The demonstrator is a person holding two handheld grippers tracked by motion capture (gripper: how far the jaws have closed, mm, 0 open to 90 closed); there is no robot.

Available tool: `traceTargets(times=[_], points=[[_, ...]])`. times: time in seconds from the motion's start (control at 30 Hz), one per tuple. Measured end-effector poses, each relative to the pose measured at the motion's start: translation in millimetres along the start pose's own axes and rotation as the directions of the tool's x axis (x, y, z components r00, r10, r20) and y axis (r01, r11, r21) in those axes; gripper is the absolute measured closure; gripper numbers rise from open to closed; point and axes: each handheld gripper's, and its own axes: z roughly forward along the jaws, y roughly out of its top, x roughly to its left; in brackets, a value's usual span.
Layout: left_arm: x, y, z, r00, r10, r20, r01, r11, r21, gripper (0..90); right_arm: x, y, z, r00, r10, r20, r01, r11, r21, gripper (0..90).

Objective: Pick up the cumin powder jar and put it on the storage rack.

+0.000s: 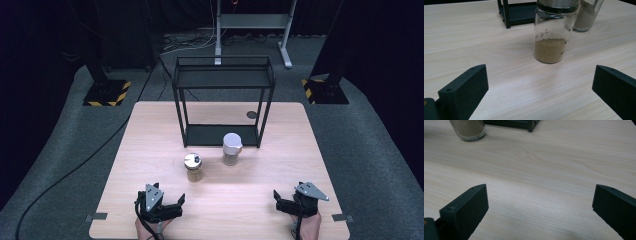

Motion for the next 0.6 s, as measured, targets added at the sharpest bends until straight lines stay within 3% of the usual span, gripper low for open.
traceTargets(times=[0.6], points=[[-7.7,10.0,35.7,0.9994,-0.001,0.034,0.000,0.9994,0.033,0.0,-1.2,1.0,0.7,1.0000,0.001,-0.007,-0.001,1.000,0.004,0.0]])
